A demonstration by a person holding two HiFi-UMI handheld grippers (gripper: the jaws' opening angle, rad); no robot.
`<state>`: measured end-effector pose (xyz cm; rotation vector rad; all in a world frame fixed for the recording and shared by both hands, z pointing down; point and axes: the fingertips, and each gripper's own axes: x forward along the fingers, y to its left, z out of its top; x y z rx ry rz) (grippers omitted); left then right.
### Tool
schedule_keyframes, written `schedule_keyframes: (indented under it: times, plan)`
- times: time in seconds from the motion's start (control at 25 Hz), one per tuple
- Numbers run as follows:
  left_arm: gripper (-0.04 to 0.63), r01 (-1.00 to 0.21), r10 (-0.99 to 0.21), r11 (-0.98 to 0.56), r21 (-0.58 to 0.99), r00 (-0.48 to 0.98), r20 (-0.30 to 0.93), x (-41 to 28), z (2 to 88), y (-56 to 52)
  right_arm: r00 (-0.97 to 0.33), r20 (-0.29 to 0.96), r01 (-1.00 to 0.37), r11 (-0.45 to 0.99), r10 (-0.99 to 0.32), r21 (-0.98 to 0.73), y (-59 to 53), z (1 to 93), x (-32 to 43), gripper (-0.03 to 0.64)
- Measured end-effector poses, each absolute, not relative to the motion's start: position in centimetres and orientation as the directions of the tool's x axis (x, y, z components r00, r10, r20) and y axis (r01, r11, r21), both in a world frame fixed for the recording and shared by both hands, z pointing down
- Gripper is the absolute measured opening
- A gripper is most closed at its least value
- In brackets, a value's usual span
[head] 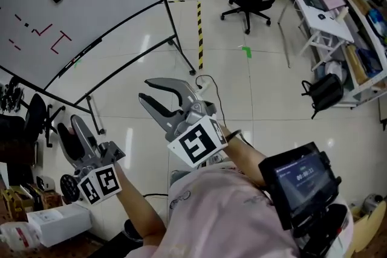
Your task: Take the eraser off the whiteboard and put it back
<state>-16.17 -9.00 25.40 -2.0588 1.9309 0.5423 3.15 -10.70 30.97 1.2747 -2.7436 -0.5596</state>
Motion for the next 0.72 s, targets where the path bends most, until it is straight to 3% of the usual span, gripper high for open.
schedule_keyframes:
  times: [0.36,0.48,0.72]
  plan:
    - [0.241,-0.99,-0.928,-0.144,-0.012,0.139,-0.346,-24.8,27.6,-5.0,-0.649,-0.01,-0.731,0.62,-0.761,0.285,-8.2,36.2,-4.2,0.134]
    - [0.241,-0.973,-0.921,-0.233,-0.005,0.222,-0.32,-26.8,29.2,-5.0,-0.619,0.03,-0.749,0.601,-0.785,0.278,-8.3,37.9,-8.2,0.213]
    - [0.241,-0.936,-0.901,-0.35,0.028,0.328,-0.284,-28.1,31.0,-4.8,-0.588,0.067,-0.765,0.581,-0.806,0.278,-6.8,38.8,-12.4,0.247]
